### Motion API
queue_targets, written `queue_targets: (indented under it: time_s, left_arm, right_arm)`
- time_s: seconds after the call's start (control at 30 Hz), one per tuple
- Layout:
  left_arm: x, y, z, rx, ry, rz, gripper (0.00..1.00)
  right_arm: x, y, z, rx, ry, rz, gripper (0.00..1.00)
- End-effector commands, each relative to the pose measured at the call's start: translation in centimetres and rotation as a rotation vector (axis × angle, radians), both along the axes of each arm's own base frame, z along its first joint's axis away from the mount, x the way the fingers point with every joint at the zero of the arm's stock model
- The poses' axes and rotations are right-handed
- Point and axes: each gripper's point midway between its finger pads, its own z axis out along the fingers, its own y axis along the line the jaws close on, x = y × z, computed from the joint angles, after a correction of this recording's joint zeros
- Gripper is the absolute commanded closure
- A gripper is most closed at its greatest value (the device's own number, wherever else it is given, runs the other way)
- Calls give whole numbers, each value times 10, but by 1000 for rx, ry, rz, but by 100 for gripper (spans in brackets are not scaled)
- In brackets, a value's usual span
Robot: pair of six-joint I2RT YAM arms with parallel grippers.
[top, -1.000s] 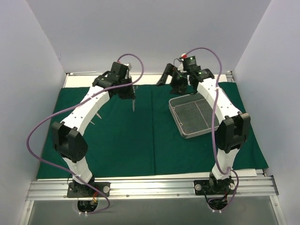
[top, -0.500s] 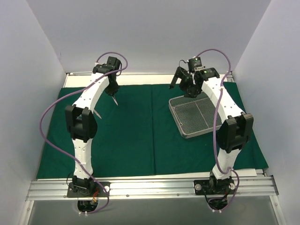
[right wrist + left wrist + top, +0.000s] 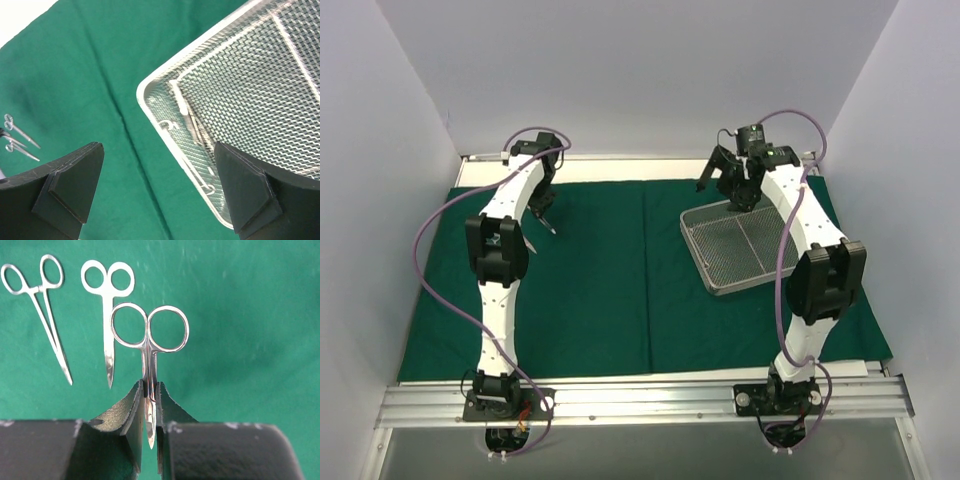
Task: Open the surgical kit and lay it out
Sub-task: Place the medical item in the surgical kit.
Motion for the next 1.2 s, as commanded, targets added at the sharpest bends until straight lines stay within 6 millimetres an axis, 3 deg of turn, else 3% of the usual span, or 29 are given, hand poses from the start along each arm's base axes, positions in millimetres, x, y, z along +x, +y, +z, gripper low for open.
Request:
queue_targets:
  time_s: [0.0,0.3,1.17]
  left_arm:
    - [15,15,7,6,-44,35,98]
    - [20,18,-30,-23,11,38,98]
    - [33,18,-66,-96,51,2,98]
  right_arm:
    - [-7,-11,-4,-16,15,-12,0]
    - [-4,-22,-11,-9,34,-36,0]
    - [0,-25,-23,-3,58,-40,0]
